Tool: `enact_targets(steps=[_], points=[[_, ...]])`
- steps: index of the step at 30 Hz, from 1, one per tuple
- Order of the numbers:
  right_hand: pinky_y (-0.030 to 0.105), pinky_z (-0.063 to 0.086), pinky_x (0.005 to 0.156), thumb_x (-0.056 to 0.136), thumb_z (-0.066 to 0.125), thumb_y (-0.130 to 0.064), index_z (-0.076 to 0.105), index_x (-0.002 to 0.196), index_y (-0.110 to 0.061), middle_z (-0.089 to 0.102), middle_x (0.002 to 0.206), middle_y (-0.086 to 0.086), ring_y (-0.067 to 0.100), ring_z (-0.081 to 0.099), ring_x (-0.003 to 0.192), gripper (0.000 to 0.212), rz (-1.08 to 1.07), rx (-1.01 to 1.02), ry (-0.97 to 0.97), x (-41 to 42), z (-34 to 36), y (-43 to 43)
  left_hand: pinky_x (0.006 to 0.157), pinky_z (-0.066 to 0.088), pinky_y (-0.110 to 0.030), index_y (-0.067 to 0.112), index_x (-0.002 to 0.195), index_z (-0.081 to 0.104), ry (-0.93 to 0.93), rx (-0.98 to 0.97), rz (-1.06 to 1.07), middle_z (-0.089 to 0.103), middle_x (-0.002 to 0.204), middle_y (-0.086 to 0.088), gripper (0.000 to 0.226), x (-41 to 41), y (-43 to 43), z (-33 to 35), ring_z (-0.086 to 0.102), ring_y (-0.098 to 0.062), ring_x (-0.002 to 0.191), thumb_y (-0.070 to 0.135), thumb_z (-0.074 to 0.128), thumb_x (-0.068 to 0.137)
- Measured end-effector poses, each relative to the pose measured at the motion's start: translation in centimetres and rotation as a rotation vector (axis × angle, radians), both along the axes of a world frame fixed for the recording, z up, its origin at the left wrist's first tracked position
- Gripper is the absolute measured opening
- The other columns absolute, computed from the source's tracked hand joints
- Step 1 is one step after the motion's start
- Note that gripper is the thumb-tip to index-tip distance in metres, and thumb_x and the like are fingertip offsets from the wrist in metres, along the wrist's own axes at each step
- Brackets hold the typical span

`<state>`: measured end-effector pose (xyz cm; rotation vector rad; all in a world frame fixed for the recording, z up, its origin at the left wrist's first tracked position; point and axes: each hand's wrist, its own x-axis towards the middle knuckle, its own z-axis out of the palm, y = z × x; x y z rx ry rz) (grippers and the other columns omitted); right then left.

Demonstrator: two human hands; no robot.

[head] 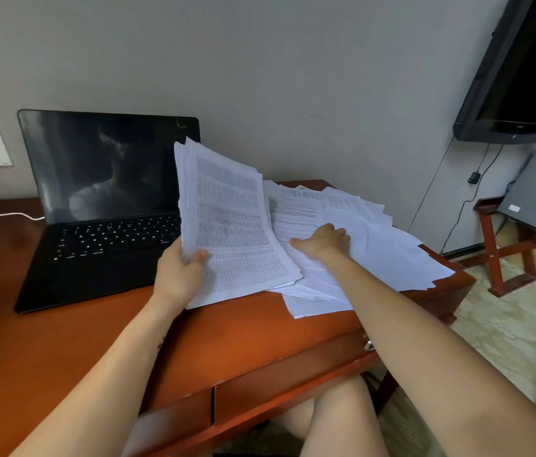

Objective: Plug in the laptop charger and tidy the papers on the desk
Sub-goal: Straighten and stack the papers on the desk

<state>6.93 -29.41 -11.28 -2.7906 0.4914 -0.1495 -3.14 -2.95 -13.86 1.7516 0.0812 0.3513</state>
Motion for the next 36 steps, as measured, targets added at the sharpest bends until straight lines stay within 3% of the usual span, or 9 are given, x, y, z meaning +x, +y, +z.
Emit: enact_targets(steps=[2,5,7,10,13,16,27,31,36], points=[[0.041,0.043,0.107,0.079,0.070,-0.070,0.041,0.140,-0.005,0.047,0.140,0.012,0.031,0.043,0.132,0.094,-0.006,0.061,0.049,0.6,0.8,0.3,0.096,0.050,-0.033,0.019,0.134,0.064,-0.018,0.005,0.028,0.070,0.116,0.008,0.031,0.1,0.1,0.0,0.065,-0.015,0.111,0.012,0.059,0.105],[0.040,0.055,0.096,0.073,0.088,-0.041,0.045,0.136,-0.004,0.055,0.134,0.011,0.031,0.056,0.124,0.084,-0.048,0.393,0.019,1.4,0.8,0.0,0.092,0.049,-0.030,0.020,0.132,0.064,-0.042,-0.002,0.069,0.069,0.111,0.013,0.029,0.2,0.3,0.1,0.064,-0.010,0.105,0.012,0.058,0.105],[0.033,0.054,0.084,0.077,0.087,-0.022,0.049,0.132,-0.004,0.061,0.130,0.012,0.031,0.062,0.115,0.069,-0.077,0.542,-0.050,1.3,0.5,-0.4,0.092,0.051,-0.032,0.021,0.130,0.064,-0.037,-0.013,0.078,0.068,0.109,0.015,0.028,0.3,0.4,0.0,0.065,-0.010,0.105,0.012,0.058,0.104],[0.031,0.050,0.079,0.086,0.077,-0.014,0.054,0.126,-0.003,0.064,0.123,0.013,0.032,0.064,0.109,0.047,-0.108,0.673,-0.161,0.9,0.0,-1.0,0.097,0.053,-0.037,0.023,0.130,0.065,-0.015,-0.028,0.085,0.070,0.112,0.012,0.029,0.5,0.7,-0.1,0.066,-0.014,0.108,0.013,0.059,0.104],[0.032,0.048,0.078,0.089,0.073,-0.009,0.055,0.114,-0.005,0.064,0.115,0.012,0.029,0.061,0.098,0.030,-0.111,0.789,-0.228,0.0,-0.1,-2.5,0.096,0.052,-0.038,0.027,0.126,0.064,-0.010,-0.044,0.093,0.069,0.112,0.011,0.027,0.5,0.7,-0.1,0.066,-0.016,0.109,0.013,0.059,0.104],[0.032,0.048,0.076,0.090,0.069,-0.006,0.058,0.117,-0.004,0.066,0.117,0.014,0.026,0.060,0.093,0.029,-0.104,0.822,-0.304,-0.9,-0.2,-4.8,0.096,0.052,-0.037,0.024,0.129,0.065,-0.014,-0.052,0.098,0.069,0.112,0.010,0.028,0.5,0.6,0.1,0.065,-0.018,0.110,0.013,0.060,0.103],[0.031,0.046,0.084,0.097,0.062,-0.006,0.063,0.131,-0.007,0.067,0.121,0.008,0.024,0.060,0.103,0.034,-0.143,0.923,-0.600,-6.5,0.6,-12.1,0.102,0.053,-0.046,0.025,0.129,0.063,0.026,-0.103,0.051,0.069,0.119,0.004,0.029,0.2,0.3,0.4,0.065,-0.024,0.116,0.015,0.061,0.102],[0.034,0.050,0.090,0.099,0.062,-0.009,0.063,0.130,-0.012,0.067,0.123,0.006,0.023,0.063,0.109,0.031,-0.163,0.994,-0.705,-7.7,0.6,-12.8,0.103,0.052,-0.046,0.018,0.135,0.061,0.056,-0.131,0.040,0.068,0.123,-0.001,0.032,0.0,0.1,0.5,0.064,-0.026,0.118,0.014,0.061,0.103],[0.031,0.048,0.085,0.100,0.061,-0.011,0.063,0.123,-0.017,0.068,0.119,0.003,0.020,0.062,0.103,0.024,-0.175,1.118,-0.749,-8.2,0.7,-11.8,0.100,0.053,-0.043,0.018,0.132,0.062,0.061,-0.186,-0.010,0.069,0.113,0.005,0.029,-0.3,-0.2,0.7,0.067,-0.026,0.114,0.012,0.062,0.103]])
